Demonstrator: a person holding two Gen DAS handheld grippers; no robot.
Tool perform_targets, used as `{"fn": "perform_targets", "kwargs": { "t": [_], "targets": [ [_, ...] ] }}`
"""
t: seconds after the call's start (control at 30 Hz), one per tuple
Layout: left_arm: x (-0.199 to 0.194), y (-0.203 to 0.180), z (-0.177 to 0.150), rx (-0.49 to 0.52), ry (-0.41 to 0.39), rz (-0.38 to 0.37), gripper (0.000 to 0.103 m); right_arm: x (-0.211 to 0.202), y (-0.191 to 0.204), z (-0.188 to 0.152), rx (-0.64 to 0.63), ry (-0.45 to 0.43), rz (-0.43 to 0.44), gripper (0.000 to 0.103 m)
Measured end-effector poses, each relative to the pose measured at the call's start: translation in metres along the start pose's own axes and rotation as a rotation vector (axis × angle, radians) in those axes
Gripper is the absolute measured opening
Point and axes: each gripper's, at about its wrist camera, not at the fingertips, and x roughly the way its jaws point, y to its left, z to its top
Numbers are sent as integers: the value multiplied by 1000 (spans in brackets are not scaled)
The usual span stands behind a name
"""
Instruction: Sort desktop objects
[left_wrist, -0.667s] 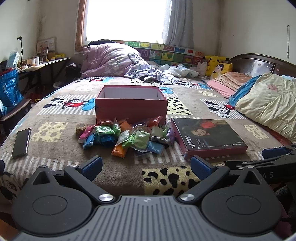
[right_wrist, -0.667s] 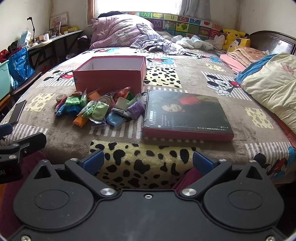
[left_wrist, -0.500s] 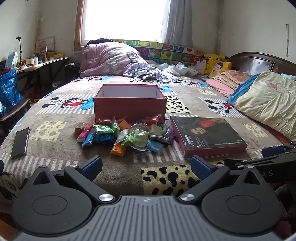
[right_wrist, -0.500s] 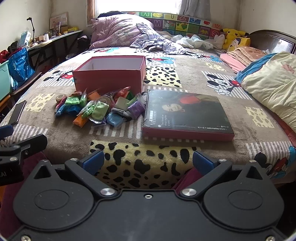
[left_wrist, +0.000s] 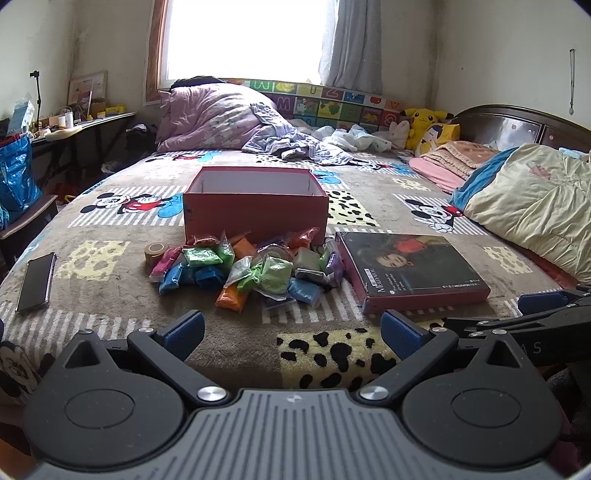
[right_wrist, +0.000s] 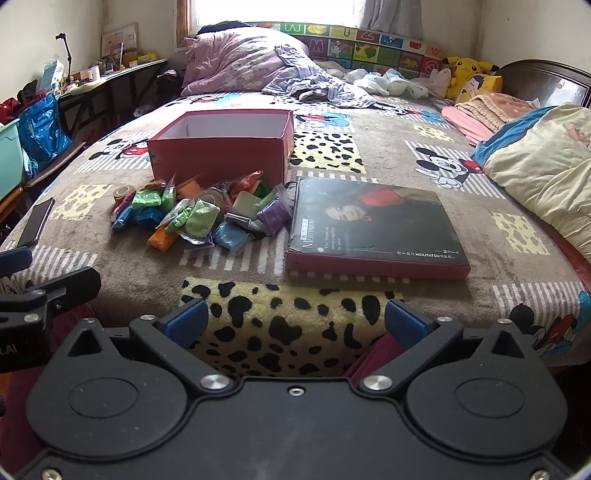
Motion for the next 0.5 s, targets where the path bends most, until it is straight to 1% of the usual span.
{"fn": "perform_targets", "kwargs": {
  "t": [0.5],
  "targets": [
    [2,0,-2,-1,1,-8,102,-2,-1,0,-3,4,2,102]
  ]
}}
